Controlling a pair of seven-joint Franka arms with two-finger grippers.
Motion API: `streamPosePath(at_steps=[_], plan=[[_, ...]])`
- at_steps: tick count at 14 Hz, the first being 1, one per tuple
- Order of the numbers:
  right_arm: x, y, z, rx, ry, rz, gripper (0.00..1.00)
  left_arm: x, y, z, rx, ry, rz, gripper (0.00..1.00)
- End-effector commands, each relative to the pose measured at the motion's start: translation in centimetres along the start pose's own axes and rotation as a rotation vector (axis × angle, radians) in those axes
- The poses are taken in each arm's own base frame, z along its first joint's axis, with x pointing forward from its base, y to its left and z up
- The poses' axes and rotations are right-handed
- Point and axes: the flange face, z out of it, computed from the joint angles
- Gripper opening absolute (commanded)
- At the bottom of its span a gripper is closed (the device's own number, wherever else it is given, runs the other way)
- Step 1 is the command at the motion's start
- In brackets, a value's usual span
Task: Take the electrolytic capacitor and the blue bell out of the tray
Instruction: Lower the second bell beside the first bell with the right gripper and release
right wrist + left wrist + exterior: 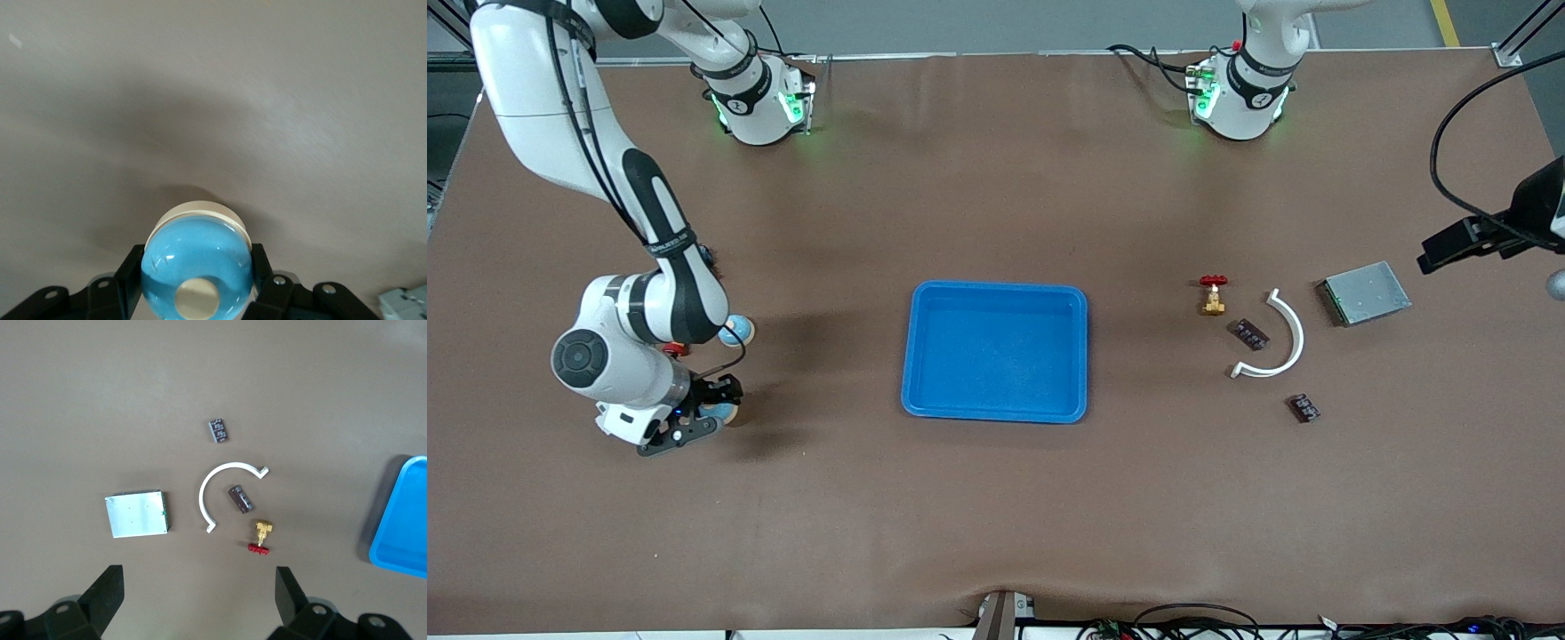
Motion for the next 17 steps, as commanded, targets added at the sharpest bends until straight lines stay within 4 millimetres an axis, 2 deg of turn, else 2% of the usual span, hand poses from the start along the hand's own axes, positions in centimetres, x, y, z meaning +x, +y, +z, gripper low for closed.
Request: streamPosePath(at_steps=[1, 3, 5, 8, 12, 15, 16, 17], plan=[[-1.5, -0.4, -0.5, -0.002, 0.01, -0.031, 0.0, -2.4, -0.3, -0.7, -0.009, -0.007, 0.011, 1.0], [-2.3, -0.8, 0.6, -0.003, 0.015, -0.029, 0.0, -3.5, -0.8, -1.7, -0.007, 0.009, 0.007, 1.0], [-3.2, -1.1, 1.5, -0.005, 0.021, -0.028, 0.0, -3.8, -1.0, -2.1, -0.006, 0.013, 0.01, 1.0], [-3.4, -1.3, 1.4, -0.004, 0.019, -0.029, 0.0, -4.2, -0.8, -2.2, -0.009, 0.007, 0.044, 1.0], [-4.8, -2.0, 1.5, 0.002, 0.009, -0.017, 0.0, -3.8, -0.6, -1.8, -0.009, 0.007, 0.113, 1.0], [-4.5, -2.0, 1.4, 0.0, 0.019, -0.01, 0.0, -3.8, -0.2, -1.7, -0.009, 0.007, 0.118, 1.0], [-4.2, -2.3, 1.2, -0.001, 0.024, 0.002, 0.65, -3.9, 0.1, -1.9, -0.009, 0.009, 0.124, 1.0], [-4.0, -2.6, 1.1, -0.001, 0.026, 0.017, 1.0, -4.0, 0.1, -1.8, -0.009, 0.004, 0.116, 1.0]])
